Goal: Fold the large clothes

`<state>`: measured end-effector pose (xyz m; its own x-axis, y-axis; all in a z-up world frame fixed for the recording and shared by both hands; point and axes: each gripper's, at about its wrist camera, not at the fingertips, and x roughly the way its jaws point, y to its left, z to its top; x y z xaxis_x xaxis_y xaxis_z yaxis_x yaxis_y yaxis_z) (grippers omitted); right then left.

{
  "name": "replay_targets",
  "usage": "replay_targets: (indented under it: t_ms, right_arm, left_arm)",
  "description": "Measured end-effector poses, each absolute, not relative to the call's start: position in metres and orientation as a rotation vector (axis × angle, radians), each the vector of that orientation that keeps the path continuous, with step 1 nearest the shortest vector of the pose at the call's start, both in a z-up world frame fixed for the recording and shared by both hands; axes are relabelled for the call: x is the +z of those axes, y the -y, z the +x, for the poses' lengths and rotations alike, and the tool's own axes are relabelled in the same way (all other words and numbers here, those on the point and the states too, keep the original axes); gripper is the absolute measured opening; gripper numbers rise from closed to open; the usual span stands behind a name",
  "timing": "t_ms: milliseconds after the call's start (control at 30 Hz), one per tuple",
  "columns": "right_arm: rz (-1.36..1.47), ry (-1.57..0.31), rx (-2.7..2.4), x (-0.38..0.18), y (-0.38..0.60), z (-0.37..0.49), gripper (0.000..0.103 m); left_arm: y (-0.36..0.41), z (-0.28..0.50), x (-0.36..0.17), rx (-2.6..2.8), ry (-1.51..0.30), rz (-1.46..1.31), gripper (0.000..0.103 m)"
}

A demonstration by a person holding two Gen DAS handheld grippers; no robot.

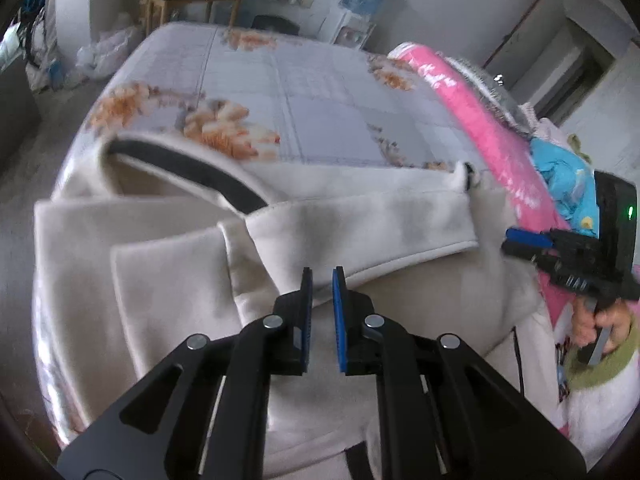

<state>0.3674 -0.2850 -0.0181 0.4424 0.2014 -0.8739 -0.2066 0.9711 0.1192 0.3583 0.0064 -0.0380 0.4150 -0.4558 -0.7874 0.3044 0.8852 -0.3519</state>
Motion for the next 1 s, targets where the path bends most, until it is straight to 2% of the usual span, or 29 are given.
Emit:
replay_targets:
  t_ms: [200, 333, 433, 667, 800, 833, 900, 1000]
  right_arm:
    - [0.032, -0.977, 0.329, 0.015, 0.257, 0.385, 0.031]
    - [0.027, -0.997, 0.371, -0.014, 0.223, 0.404, 0.032]
    - [-0.082, -1.09, 0.312, -0.056, 0.205, 0.411, 0.033]
    - [-0.037, -0.978, 0.341, -0.027, 0.196, 0.396, 0.034]
    - [-0.053, -1.072, 0.343, -0.058, 0.176, 0.411, 0.039]
    - [-0.031, -1.045, 0.332, -0.06, 0.177, 0.408, 0.04]
    - [0.004, -1.093, 0.28, -0.054, 0.181, 0.403, 0.04]
    - [0.017, -1.066, 0.24, -0.032, 0.19, 0.373, 0.042]
  left_arm:
    - [-0.001, 0.368, -0.011, -0.519, -0.954, -0.193, 0.01]
    - [0.023, 0.378, -0.03, -0.489, -1.005, -0.158, 0.01]
    - [0.034, 0.379, -0.058, -0.399, -1.058, -0.053, 0.01]
    - [0.032, 0.367, -0.034, -0.387, -0.981, -0.018, 0.013]
    - [0.029, 0.371, -0.052, -0.297, -1.061, -0.036, 0.013]
    - [0.025, 0.368, -0.05, -0.287, -1.054, -0.059, 0.013]
    - [0.014, 0.355, -0.04, -0.272, -1.04, -0.093, 0.014]
    - [-0.002, 0.325, -0.019, -0.257, -1.006, -0.082, 0.017]
